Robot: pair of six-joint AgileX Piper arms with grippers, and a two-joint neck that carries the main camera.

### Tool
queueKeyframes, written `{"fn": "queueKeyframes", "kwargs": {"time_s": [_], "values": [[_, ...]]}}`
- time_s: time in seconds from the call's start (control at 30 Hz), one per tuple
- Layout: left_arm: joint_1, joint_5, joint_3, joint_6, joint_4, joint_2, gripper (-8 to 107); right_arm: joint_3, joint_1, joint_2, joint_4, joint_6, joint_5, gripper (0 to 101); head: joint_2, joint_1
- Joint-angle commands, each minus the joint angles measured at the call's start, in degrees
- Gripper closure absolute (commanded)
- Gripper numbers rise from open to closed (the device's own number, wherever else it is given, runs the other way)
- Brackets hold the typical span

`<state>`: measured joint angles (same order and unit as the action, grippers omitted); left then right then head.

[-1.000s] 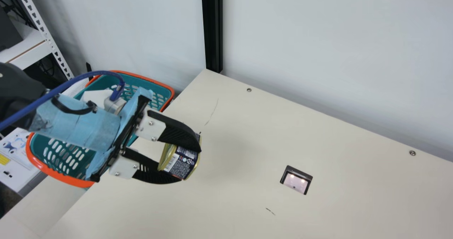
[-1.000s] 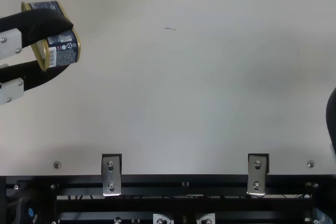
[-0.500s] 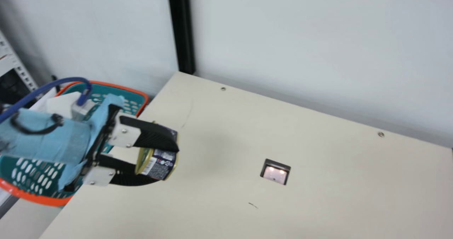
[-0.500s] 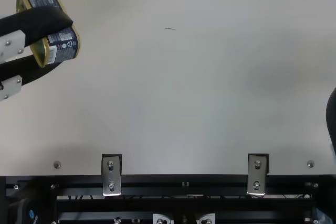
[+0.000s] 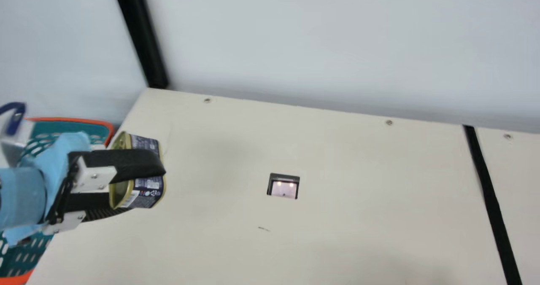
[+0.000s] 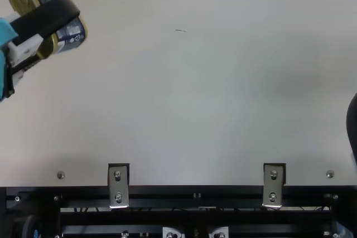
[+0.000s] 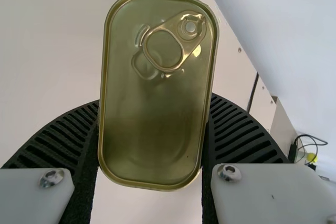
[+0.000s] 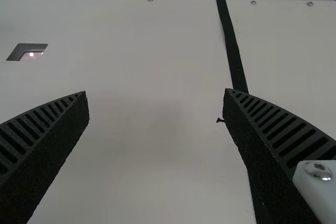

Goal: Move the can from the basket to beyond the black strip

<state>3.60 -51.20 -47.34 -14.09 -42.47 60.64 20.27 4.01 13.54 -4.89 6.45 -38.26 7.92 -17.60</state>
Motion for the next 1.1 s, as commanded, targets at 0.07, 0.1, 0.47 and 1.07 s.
{"fn": "queueKeyframes", "kwargs": {"time_s": [0.07,0.1,0.47,1.07], "values": [[0.0,0.0,0.0,0.0,0.0,0.0,89,0.0,0.0,0.0,0.0,0.0,0.0,0,-0.5,-0.1],[0.0,0.0,0.0,0.0,0.0,0.0,89,0.0,0.0,0.0,0.0,0.0,0.0,0,-0.5,-0.1],[0.0,-0.1,0.0,0.0,0.0,0.0,89,0.0,0.0,0.0,0.0,0.0,0.0,0,-0.5,-0.1],[-12.4,25.1,5.9,5.8,10.9,-1.5,89,0.0,0.0,0.0,0.0,0.0,0.0,0,-0.5,-0.1]]}}
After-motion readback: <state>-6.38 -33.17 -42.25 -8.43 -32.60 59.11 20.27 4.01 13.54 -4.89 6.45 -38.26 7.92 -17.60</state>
